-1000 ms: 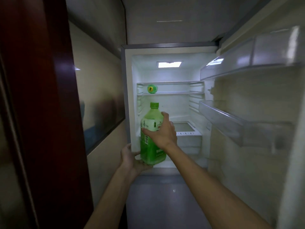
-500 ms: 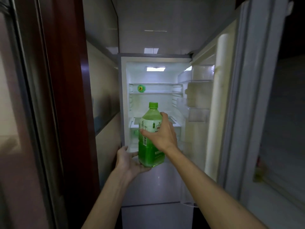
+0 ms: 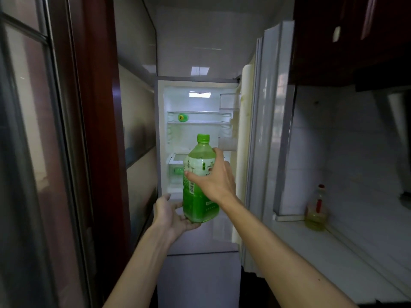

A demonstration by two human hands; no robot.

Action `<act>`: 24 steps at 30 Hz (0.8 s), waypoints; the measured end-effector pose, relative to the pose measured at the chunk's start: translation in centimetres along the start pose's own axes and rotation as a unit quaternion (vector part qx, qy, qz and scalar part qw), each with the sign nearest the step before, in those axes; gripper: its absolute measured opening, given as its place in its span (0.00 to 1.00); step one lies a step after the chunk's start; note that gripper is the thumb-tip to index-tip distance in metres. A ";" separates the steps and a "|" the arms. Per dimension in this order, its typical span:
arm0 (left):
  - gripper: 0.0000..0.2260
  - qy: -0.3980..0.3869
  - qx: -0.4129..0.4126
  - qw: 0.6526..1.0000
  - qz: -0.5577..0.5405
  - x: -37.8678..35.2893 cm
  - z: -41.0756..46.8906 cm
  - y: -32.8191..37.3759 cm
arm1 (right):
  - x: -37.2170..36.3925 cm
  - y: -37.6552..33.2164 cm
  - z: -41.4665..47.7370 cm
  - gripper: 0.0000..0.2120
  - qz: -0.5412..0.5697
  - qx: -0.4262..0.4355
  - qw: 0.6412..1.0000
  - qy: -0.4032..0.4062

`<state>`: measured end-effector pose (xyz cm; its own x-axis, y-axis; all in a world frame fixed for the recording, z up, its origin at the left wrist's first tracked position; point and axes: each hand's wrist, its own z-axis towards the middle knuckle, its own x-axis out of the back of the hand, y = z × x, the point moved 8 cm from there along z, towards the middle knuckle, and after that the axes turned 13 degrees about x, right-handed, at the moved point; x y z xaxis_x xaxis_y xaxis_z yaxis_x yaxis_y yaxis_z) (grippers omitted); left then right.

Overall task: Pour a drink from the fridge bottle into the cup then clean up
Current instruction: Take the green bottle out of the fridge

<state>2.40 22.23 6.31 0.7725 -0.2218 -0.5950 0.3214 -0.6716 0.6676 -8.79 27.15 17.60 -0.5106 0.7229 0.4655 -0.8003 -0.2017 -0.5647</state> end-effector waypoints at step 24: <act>0.28 -0.104 0.095 0.986 0.094 -10.3 -10.4 -19.5 | 20.9 0.8 -16.9 0.38 -0.099 -0.058 0.988 0.105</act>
<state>-6.12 44.97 4.14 0.6730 -0.4814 -0.5615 0.0604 -0.7209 0.6904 -14.78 53.29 15.33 -0.2609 0.8646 0.4295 -0.8302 0.0261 -0.5569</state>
